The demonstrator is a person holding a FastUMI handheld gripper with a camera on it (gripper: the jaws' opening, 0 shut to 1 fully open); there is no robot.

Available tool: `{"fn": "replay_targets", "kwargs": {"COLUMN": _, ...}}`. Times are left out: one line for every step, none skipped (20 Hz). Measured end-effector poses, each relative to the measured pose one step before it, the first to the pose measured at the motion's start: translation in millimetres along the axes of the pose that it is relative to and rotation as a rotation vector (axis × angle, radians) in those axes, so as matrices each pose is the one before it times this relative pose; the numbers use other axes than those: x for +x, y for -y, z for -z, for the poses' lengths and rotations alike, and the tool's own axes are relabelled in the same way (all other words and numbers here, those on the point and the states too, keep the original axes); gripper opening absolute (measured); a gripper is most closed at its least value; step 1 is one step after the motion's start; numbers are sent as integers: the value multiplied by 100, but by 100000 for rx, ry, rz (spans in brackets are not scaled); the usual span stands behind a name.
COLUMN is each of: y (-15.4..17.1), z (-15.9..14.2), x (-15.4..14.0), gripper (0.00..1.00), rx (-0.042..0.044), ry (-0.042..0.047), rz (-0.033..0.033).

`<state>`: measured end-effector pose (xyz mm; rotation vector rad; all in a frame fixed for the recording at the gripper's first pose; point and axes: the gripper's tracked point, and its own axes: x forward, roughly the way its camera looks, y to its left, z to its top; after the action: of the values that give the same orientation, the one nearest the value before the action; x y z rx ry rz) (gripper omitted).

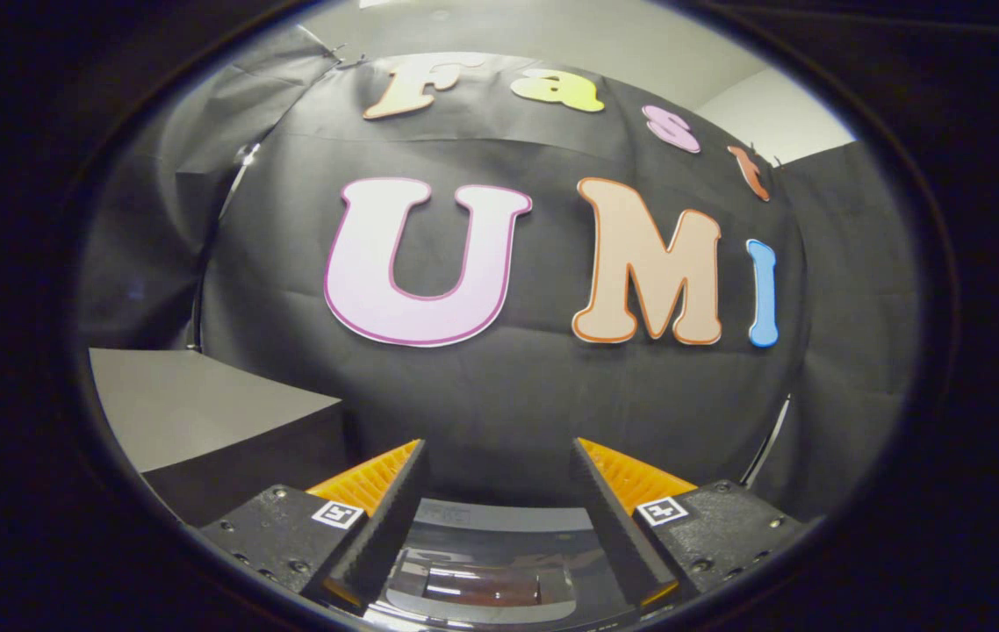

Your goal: Put the clothes into the washing machine and then close the washing machine lid.

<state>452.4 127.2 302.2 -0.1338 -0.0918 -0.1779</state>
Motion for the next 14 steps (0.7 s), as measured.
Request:
{"fn": "replay_targets", "kwargs": {"y": 187, "z": -137, "x": -315, "gripper": 97, "rx": 375, "ry": 1419, "rz": -355}}
{"fn": "replay_targets", "kwargs": {"y": 199, "z": -94, "x": -93, "gripper": 97, "rx": 296, "ry": 1580, "rz": -57}}
{"fn": "replay_targets", "kwargs": {"y": 148, "z": -104, "x": -242, "gripper": 97, "rx": 276, "ry": 1978, "rz": -326}}
{"fn": "replay_targets", "kwargs": {"y": 187, "z": -125, "x": -398, "gripper": 97, "rx": 909, "ry": 2019, "rz": -714}}
{"fn": "replay_targets", "kwargs": {"y": 231, "z": -128, "x": -494, "gripper": 97, "rx": 945, "ry": 2092, "rz": -1186}}
{"fn": "replay_targets", "kwargs": {"y": 302, "z": 9, "x": -422, "gripper": 97, "rx": 895, "ry": 1889, "rz": -779}}
{"fn": "replay_targets", "kwargs": {"y": 282, "z": -44, "x": -517, "gripper": 97, "rx": 164, "ry": 1457, "rz": -490}}
{"fn": "replay_targets", "kwargs": {"y": 343, "z": -114, "x": -324, "gripper": 97, "rx": -538, "ry": 1050, "rz": -118}}
{"fn": "replay_targets", "kwargs": {"y": 396, "z": -8, "x": -437, "gripper": 97, "rx": -719, "ry": 1020, "rz": 144}}
{"fn": "replay_targets", "kwargs": {"y": 266, "z": -36, "x": -609, "gripper": 97, "rx": -631, "ry": 1247, "rz": -161}}
{"fn": "replay_targets", "kwargs": {"y": 277, "z": 91, "x": -564, "gripper": 97, "rx": -447, "ry": 928, "rz": -274}}
{"fn": "replay_targets", "kwargs": {"y": 246, "z": 142, "x": -462, "gripper": 97, "rx": -317, "ry": 952, "rz": -350}}
{"fn": "replay_targets", "kwargs": {"y": 222, "z": 124, "x": -542, "gripper": 97, "rx": -71, "ry": 1211, "rz": -623}}
{"fn": "replay_targets", "kwargs": {"y": 15, "z": 56, "x": -519, "gripper": 97, "rx": 182, "ry": 941, "rz": -890}}
